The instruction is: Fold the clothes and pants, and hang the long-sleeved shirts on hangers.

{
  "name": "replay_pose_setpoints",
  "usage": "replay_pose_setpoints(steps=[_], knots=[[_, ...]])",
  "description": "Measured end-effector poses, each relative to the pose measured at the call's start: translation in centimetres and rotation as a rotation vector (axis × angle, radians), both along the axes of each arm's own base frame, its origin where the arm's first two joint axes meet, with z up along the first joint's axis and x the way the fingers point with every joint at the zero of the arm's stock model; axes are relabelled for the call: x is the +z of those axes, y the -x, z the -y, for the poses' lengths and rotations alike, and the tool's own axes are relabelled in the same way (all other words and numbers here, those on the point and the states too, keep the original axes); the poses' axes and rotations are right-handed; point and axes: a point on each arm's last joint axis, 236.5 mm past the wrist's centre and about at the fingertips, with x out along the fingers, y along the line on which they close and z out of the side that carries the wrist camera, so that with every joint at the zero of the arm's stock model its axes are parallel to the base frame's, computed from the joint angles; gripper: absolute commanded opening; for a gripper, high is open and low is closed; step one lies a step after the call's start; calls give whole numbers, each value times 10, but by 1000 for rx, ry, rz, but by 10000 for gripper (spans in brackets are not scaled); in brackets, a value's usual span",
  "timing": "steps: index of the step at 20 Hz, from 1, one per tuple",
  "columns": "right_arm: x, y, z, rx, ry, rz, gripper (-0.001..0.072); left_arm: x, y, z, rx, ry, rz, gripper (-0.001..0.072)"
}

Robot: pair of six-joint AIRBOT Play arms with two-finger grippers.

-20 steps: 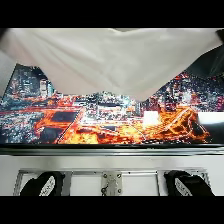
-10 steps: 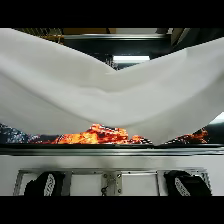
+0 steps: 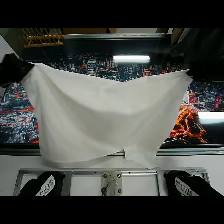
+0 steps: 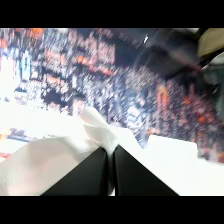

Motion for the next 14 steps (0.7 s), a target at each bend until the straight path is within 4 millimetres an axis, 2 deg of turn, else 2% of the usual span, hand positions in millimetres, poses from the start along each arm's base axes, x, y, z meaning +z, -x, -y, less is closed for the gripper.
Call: replay_pose_setpoints(steps=[2,4,6,7,8,9,12,14], knots=[[-46,-40,1,8,10,-65,14,-55,-44,12,-40,-24,-95,8],[-87,-75,2,5,14,-100,14,-95,-84,34,-92,-41,-150,9],[-116,-103,4,-4,15,-102,26,-128,-118,56,-147,-60,-191,22],[-127,-113,6,-10,16,-100,65,-138,-132,65,-168,-66,-200,295],[-134,-123,9,-23,14,-88,279,-146,-144,73,-188,-71,-209,604],[-136,-132,14,-37,12,-68,505,-151,-153,78,-201,-72,-212,610],[-129,-143,34,-86,2,-19,506,-147,-168,72,-196,-77,-221,609],[-115,-135,55,-115,9,-4,506,-137,-164,55,-182,-103,-235,609]])
